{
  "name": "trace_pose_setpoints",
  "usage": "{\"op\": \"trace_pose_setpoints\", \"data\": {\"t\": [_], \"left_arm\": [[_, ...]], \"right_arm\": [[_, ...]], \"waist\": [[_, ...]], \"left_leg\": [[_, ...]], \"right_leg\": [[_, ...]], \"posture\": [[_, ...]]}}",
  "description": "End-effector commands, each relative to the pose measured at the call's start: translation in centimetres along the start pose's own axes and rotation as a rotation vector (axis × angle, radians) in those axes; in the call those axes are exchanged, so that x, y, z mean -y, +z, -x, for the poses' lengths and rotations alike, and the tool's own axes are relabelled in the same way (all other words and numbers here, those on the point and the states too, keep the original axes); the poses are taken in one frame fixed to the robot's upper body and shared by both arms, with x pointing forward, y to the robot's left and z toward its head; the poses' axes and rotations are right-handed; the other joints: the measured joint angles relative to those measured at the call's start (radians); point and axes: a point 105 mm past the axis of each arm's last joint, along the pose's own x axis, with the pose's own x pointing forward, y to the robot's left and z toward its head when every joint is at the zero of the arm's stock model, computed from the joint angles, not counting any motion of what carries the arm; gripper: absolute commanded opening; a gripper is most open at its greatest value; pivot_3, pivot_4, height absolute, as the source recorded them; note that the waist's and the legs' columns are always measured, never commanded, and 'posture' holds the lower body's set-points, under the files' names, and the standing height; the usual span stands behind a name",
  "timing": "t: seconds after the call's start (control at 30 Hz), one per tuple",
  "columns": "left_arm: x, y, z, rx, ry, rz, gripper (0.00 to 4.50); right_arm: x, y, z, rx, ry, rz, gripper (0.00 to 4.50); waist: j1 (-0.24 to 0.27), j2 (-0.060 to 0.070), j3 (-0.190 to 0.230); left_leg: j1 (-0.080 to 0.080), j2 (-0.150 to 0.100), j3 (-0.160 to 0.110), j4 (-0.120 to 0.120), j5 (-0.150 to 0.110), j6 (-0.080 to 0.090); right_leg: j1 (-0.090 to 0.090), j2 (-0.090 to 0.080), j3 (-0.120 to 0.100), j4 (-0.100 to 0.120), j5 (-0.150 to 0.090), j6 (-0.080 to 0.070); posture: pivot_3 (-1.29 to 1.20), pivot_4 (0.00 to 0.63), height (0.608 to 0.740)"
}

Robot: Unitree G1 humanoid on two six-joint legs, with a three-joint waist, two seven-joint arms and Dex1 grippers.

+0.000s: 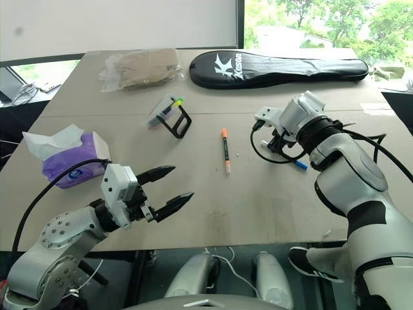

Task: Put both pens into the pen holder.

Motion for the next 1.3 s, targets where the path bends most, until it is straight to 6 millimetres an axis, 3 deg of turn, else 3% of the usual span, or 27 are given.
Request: {"op": "trace_pose_setpoints", "data": {"t": [0.03, 0.13, 0.33, 0.57, 0.87, 1.07, 1.17, 1.3], "left_arm": [[-0.2, 2.0, -0.4, 0.094, 0.057, 0.000, 4.50], [-0.8, 2.9, -1.1, 0.148, 0.097, 0.134, 4.50], [-1.6, 3.5, -3.3, 0.132, 0.042, 0.396, 4.50], [-3.5, 6.5, -4.7, 0.240, -0.039, 0.632, 4.50], [-1.1, 5.3, -5.5, 0.114, -0.153, 0.619, 4.50], [-1.9, 5.9, -6.3, 0.156, -0.112, 0.598, 4.50], [-2.1, 6.1, -6.5, 0.160, -0.111, 0.589, 3.63], [-2.1, 6.1, -6.6, 0.164, -0.114, 0.581, 1.89]], "right_arm": [[0.5, 1.2, 2.4, 0.181, 0.075, -0.159, 0.04], [-0.2, 3.3, 5.2, 0.400, 0.170, -0.219, 0.04], [-4.2, 5.5, 10.3, 0.695, 0.429, -0.408, 0.04], [-9.3, 4.9, 10.0, 0.798, 0.311, -0.206, 0.04], [-10.7, 6.2, 10.8, 0.909, 0.381, -0.244, 0.04], [-12.4, 6.6, 11.5, 0.923, 0.435, -0.173, 0.04], [-13.2, 6.7, 11.8, 0.922, 0.456, -0.138, 0.00], [-14.0, 6.9, 12.0, 0.918, 0.484, -0.109, 0.00]], "waist": [[-0.001, 0.002, 0.001], [-0.002, 0.003, 0.002], [-0.006, 0.004, 0.002], [0.003, 0.003, 0.002], [-0.008, 0.003, 0.001], [-0.005, 0.003, 0.002], [-0.005, 0.003, 0.001], [-0.008, 0.003, 0.001]], "left_leg": [[0.000, 0.000, 0.000, 0.000, 0.000, 0.000], [-0.005, 0.001, 0.000, 0.000, 0.000, 0.000], [-0.015, 0.001, -0.002, 0.001, 0.000, 0.000], [-0.017, -0.001, -0.006, 0.004, 0.002, -0.003], [-0.014, 0.000, -0.004, 0.004, 0.004, -0.006], [-0.014, -0.001, -0.004, 0.004, 0.004, -0.006], [-0.014, -0.001, -0.004, 0.004, 0.004, -0.006], [-0.014, 0.000, -0.003, 0.004, 0.004, -0.006]], "right_leg": [[0.000, 0.000, 0.000, 0.001, 0.000, 0.000], [-0.005, 0.000, 0.001, 0.001, 0.000, 0.000], [-0.013, 0.001, -0.001, 0.002, 0.000, 0.001], [-0.012, -0.001, -0.005, 0.002, 0.001, 0.001], [-0.013, 0.002, -0.005, 0.005, 0.001, 0.001], [-0.012, 0.001, -0.005, 0.005, 0.000, 0.001], [-0.012, 0.001, -0.005, 0.005, 0.001, 0.001], [-0.013, 0.002, -0.005, 0.005, 0.000, 0.001]], "posture": [[0.00, 0.150, 0.740], [0.00, 0.150, 0.740], [0.00, 0.150, 0.740], [0.00, 0.150, 0.740], [0.00, 0.150, 0.740], [0.00, 0.150, 0.740], [0.00, 0.150, 0.740], [0.00, 0.150, 0.740]]}}
